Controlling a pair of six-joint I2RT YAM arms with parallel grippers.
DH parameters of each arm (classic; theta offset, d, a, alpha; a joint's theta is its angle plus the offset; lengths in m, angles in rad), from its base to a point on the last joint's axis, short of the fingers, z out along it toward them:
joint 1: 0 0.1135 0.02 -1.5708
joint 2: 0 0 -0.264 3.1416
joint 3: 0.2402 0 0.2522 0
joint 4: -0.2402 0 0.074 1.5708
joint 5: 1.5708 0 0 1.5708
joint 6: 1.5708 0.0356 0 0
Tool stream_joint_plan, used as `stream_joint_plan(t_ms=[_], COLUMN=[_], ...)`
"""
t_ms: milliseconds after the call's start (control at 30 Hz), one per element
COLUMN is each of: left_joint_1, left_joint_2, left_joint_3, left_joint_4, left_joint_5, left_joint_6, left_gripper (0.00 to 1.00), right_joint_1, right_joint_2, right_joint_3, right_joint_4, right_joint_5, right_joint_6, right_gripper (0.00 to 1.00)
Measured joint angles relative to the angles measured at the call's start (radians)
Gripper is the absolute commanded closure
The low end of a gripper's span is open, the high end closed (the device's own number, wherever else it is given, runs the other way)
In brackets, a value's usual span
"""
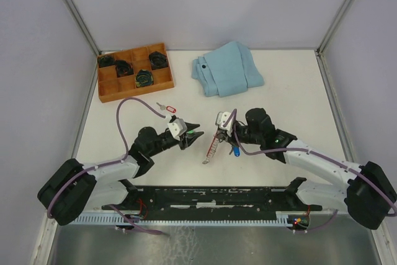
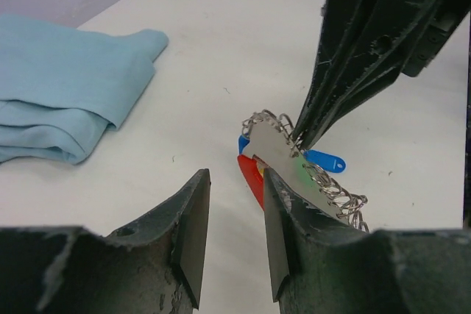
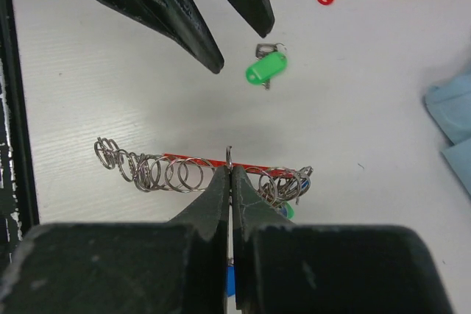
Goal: Put the keys on the keyring
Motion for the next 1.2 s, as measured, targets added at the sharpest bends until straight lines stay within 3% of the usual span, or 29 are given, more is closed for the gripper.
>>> stream_joint_plan(t_ms=[433,733,1200], left_joint_1=[0.001,0.005,0.013], left_joint_2=[0.035,0.091,0.109], left_joint_3=[-0.024,-0.005,0.008], left_joint_4=[-0.064,-0.105,-0.103], left_joint_5=[0.200,0.276,0.284], left_joint_6=[0.154,0.169,0.168], left_gripper=[0.62,0.65,0.75], right_joint_1=[0.000,0.000,0.000], right_joint_2=[0.163,0.188,0.216], right_joint_3=[0.034,0.044,0.047], right_joint_4=[0.081,0.085,0.092], right_joint_5=[-0.252,-0.284,-0.291], right_joint_6=[-0.090,-0.132,-0.153], right_gripper=[0.99,0.99,0.99])
